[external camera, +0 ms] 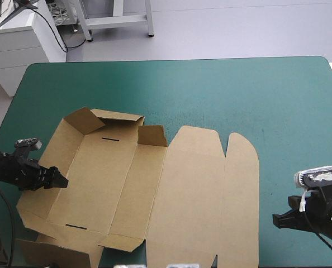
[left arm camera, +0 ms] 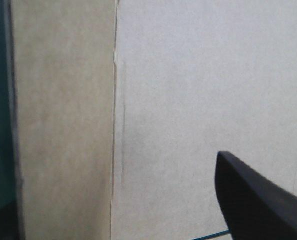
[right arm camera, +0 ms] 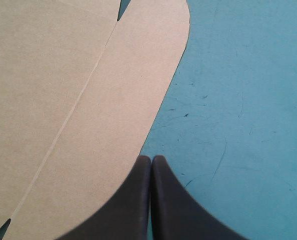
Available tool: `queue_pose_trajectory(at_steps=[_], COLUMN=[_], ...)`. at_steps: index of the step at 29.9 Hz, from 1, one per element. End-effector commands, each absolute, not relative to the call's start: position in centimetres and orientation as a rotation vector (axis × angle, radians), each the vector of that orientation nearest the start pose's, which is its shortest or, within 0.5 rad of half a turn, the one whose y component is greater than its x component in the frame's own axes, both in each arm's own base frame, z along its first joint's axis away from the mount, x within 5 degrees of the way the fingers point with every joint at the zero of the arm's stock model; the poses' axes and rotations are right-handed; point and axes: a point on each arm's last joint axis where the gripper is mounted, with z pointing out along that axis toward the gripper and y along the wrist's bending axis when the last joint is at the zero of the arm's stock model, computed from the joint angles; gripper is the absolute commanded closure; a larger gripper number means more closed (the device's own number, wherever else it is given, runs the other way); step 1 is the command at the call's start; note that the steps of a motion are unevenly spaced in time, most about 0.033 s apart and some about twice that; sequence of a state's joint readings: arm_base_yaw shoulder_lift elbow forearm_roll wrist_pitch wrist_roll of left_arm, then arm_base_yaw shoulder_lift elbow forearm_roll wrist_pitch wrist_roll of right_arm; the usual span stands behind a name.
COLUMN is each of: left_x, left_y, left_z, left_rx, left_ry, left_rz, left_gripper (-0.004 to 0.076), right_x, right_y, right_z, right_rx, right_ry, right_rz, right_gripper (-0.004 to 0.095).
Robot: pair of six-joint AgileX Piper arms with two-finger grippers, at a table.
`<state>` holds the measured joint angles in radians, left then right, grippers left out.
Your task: Fold the box
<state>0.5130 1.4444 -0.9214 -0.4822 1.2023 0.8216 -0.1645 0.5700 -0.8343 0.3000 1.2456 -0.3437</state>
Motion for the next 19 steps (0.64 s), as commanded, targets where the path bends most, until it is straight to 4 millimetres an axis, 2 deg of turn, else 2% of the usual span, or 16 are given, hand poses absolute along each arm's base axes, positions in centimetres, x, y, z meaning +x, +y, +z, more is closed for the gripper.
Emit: queue_pose_trajectory(at_steps=[1, 10, 19], left_x=[21.93, 21.51, 21.5], left_y=[7.22, 7.74, 7.75], left_z=[25.35, 25.05, 25.04], left_rx=[0.212, 0.225, 0.177], left_ry=[2.867, 2.937, 2.947], left_rz=[-0.647, -0.568, -0.571], left_gripper=[0.0265, 0.0425, 0.0452], right_x=[7.21, 7.21, 7.21], right_y=[1.47, 1.47, 1.47], right_z=[35.6, 35.6, 35.6], right_rx=[-0.221, -0.221, -0.221], right_ry=[2.344, 2.344, 2.344], right_rz=[0.157, 0.157, 0.157], right_gripper=[0.0927, 0.0927, 0.0927])
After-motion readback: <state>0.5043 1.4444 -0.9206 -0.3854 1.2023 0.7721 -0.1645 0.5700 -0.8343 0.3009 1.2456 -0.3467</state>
